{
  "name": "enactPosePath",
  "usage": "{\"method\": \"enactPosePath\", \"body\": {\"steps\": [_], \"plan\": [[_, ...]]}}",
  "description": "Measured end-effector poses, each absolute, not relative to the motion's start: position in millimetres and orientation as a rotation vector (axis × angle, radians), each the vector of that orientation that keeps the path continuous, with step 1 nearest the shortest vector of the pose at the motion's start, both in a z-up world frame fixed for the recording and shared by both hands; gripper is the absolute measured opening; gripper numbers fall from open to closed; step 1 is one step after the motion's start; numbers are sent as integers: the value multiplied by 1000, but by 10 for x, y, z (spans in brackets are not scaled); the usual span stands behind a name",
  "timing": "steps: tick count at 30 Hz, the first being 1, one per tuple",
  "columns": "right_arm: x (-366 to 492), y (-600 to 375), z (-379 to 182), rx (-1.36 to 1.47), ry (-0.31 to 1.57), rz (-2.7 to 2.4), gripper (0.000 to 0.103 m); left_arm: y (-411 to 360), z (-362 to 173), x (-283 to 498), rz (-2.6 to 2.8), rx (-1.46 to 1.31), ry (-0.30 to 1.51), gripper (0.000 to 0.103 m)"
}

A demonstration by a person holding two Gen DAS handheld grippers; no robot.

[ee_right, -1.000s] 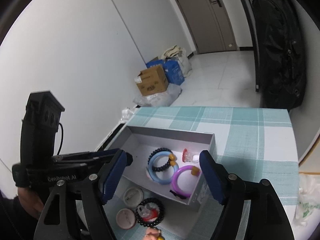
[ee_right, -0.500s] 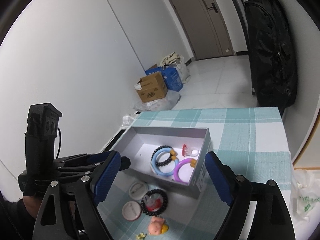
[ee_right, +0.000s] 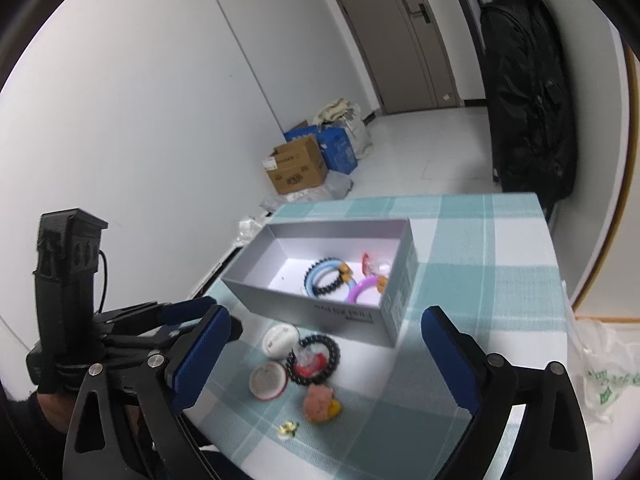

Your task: Organize jewelry

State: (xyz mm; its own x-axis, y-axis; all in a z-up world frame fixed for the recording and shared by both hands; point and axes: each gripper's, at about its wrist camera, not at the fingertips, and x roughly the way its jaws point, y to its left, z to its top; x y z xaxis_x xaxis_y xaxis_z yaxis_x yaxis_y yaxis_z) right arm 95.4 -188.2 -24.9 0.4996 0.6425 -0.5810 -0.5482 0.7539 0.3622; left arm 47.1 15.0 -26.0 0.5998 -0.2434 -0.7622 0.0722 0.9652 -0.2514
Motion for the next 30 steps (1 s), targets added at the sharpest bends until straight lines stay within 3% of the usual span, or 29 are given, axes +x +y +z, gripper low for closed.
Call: {"method": "enactPosePath", "body": {"steps": [4,6,15,25,28,30], "plan": [[947,-1969,-312,130,786,674,98,8,-309,377,-249,-192,950,61],[946,-2018,-328,139,798,656,98,-116,-354,324,-291,-156,978,67],[941,-2215,-326,184,808,594,98,-482,-581,219,-327,-3,1061,67],[923,-2329,-302,199,800,573,98,-430,-667,290,-273,-17,1096,67],[923,-2349,-288,209,797,573,98,-465,-675,268,-272,10,1087,63],[922,-2359,-279,215,796,574,98,-490,-677,260,-258,41,1083,55]]}}
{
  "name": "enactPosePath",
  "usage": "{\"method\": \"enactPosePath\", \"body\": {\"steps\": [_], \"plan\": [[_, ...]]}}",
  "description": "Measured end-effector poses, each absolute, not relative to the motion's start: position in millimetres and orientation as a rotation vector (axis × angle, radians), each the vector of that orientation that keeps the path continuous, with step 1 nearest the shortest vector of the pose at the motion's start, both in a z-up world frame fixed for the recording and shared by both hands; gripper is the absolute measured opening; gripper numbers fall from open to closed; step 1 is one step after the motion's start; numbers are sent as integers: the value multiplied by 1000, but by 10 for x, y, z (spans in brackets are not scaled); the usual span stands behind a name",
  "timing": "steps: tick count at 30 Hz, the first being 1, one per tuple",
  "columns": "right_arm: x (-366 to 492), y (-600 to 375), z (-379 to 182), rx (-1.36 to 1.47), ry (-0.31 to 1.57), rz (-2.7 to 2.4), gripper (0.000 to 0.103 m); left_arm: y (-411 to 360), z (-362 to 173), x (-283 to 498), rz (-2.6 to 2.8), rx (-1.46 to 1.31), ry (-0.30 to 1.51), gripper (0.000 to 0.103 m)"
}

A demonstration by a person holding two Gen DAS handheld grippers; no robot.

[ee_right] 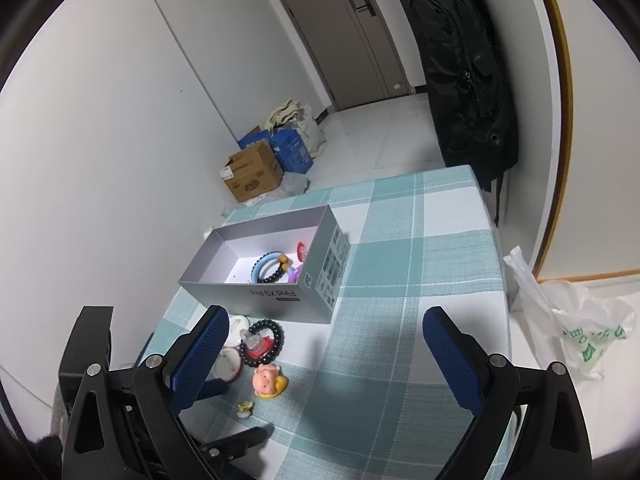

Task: Organize jewelry
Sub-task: 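Lower the left gripper onto the small yellow-green charm and close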

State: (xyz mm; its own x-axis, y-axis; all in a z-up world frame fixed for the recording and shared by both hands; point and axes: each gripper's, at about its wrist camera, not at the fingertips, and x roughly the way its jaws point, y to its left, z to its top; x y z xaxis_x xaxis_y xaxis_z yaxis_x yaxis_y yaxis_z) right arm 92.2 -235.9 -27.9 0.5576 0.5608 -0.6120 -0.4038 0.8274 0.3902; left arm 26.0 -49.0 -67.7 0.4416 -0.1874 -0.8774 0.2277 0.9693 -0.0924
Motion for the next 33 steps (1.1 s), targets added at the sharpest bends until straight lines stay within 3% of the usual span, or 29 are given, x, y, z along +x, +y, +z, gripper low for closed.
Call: {"method": "enactPosePath", "body": {"steps": [1,6,9,19,33], "plan": [[923,-2360,-280,217,796,574,98,-504,-680,257,-251,67,1083,53],[916,-2375,-272,219,791,575,98,-543,-661,220,-264,91,1075,20],[915,-2378,-275,220,793,574,98,-574,-659,202,-285,101,1074,9],[916,-2357,-308,208,809,576,98,-416,-588,254,-336,-46,1093,8],[828,-2025,-475,86,877,669,98,55,-115,232,-342,-303,924,8]]}}
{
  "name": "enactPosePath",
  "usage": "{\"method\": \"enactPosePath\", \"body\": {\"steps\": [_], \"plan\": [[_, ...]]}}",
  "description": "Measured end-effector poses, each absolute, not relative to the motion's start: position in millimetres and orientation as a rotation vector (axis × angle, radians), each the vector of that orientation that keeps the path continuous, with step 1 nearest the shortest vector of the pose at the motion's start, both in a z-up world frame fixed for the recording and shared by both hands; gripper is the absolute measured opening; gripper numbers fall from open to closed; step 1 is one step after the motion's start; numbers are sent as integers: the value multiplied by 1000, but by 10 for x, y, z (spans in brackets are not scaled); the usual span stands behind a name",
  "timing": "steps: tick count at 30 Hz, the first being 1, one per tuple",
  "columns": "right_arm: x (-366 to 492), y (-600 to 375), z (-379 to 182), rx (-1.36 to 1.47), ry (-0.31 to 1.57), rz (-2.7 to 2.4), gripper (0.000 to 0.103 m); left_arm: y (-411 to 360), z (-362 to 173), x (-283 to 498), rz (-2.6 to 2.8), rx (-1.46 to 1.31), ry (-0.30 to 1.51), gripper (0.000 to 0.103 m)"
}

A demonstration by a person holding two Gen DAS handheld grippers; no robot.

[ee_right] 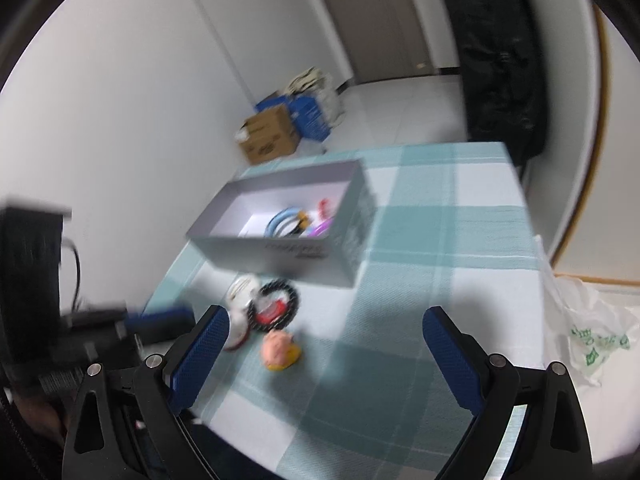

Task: Organize jewelry
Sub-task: 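Lower the left gripper onto the small yellow-green charm and close, then lower the right gripper onto the pink doll figurine and close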

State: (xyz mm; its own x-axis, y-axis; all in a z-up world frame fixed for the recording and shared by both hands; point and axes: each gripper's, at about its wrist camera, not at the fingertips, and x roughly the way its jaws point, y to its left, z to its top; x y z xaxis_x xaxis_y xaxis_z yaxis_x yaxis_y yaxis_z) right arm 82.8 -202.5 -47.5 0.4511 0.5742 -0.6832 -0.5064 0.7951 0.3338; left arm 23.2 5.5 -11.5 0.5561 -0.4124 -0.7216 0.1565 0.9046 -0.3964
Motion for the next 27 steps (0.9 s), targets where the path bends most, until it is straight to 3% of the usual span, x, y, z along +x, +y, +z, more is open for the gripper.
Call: {"method": "enactPosePath", "body": {"steps": [5,8,10,17,21,27], "plan": [[732,-1739,-580,-23,909,761,95,288,-87,290,-303,-387,883,8],[691,-1600,-659,-88,929,776,85,392,-81,318,-287,-406,872,8],[678,-1541,-700,-114,937,781,69,438,-77,329,-284,-419,865,8],[694,-1414,-831,-183,958,761,49,511,-31,317,-274,-425,840,8],[695,-1364,-876,-215,968,753,27,572,-23,321,-273,-434,834,8],[719,-1387,-822,-200,948,743,26,626,-27,340,-273,-451,835,8]]}}
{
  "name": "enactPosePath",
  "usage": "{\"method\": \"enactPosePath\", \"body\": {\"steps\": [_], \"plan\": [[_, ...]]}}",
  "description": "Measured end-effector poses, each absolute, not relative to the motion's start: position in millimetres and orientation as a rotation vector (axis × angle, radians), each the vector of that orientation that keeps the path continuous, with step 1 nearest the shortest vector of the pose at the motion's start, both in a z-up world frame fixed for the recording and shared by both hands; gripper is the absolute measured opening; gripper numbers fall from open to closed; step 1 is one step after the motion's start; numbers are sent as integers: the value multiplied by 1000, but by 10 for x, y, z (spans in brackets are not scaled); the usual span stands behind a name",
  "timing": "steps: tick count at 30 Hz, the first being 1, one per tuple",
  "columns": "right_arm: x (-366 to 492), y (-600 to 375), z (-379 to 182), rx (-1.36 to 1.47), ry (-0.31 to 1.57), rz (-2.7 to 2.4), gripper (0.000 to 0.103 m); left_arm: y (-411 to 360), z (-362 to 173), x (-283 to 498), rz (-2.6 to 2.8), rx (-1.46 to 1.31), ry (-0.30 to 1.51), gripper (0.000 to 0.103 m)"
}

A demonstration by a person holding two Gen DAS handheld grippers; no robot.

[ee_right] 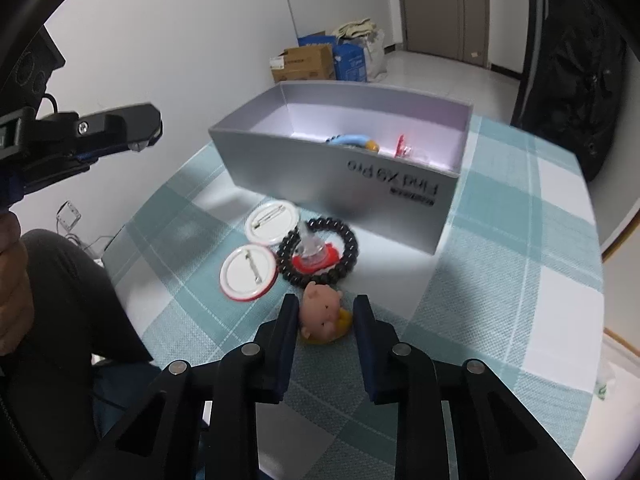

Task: Organize jewelry
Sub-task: 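Lower the right gripper onto the pink doll figurine and close, then lower the charm and doll figurine into the grey box and open both grippers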

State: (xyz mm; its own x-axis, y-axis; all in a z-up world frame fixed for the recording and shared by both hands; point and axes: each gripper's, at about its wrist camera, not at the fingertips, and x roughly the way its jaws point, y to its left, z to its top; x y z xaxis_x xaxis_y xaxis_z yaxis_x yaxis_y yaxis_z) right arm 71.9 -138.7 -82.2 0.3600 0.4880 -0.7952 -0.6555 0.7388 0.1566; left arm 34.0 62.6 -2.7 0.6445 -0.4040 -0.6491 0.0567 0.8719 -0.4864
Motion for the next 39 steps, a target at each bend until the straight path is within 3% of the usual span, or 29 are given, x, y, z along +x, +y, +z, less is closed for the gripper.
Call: {"method": "enactPosePath", "body": {"steps": [27,39], "plan": [[1282,-1653,103,101,765,785,26,599,188,867,-252,-355,830,8],[1705,-1419,-60,119,802,817,26,539,-127,1273,-242,-338,922,8]]}}
